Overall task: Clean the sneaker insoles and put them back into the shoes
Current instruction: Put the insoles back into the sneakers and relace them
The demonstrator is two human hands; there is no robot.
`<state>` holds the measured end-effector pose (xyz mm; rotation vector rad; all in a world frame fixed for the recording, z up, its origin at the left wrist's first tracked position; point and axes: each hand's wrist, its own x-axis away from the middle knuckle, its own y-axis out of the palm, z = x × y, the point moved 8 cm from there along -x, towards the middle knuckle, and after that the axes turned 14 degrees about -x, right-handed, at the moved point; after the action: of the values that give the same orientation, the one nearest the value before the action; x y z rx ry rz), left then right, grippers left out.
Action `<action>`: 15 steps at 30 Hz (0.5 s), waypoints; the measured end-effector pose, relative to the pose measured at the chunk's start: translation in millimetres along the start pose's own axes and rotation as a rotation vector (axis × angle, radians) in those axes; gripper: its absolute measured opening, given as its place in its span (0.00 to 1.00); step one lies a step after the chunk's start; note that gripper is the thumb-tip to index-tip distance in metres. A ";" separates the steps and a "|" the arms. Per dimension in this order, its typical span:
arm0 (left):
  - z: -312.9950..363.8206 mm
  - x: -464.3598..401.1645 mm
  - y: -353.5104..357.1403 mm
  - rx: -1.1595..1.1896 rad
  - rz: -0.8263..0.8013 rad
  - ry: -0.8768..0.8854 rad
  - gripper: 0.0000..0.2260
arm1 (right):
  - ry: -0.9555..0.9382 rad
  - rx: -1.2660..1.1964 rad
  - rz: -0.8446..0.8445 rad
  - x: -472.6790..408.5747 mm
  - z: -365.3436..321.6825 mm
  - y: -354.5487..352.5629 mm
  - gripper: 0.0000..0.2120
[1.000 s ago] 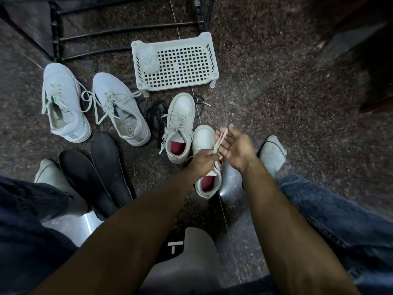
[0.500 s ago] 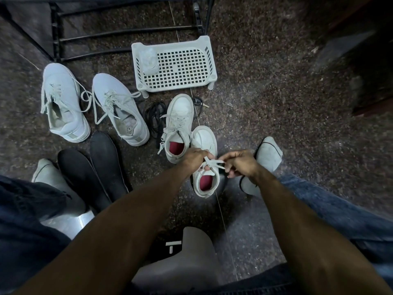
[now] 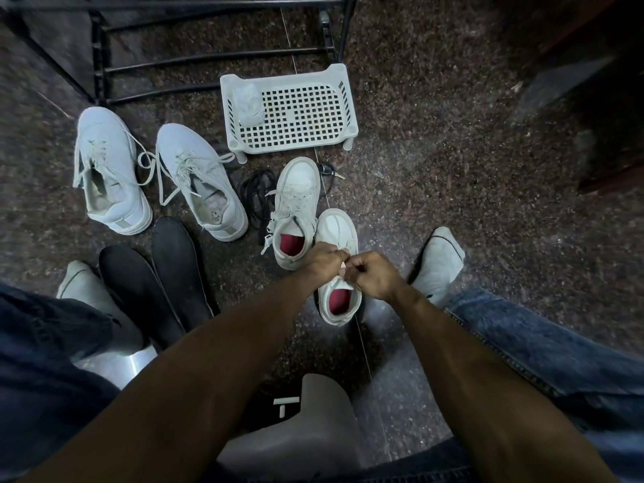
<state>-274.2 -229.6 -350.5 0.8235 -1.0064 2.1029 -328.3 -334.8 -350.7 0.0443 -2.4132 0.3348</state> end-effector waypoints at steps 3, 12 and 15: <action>-1.5 2.3 -9.2 -0.139 0.038 0.104 0.17 | 0.041 -0.198 0.052 1.6 5.1 3.4 0.12; -3.8 18.9 -6.7 -0.682 0.106 0.375 0.09 | 0.264 -0.440 0.080 5.5 15.5 4.6 0.10; 8.5 32.0 -6.7 -0.844 0.200 0.525 0.10 | 0.285 -0.368 0.081 3.8 7.3 4.3 0.12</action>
<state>-285.6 -224.1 -319.3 -0.2408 -1.5152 1.6379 -336.4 -332.3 -354.5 -0.2498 -2.1591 -0.0682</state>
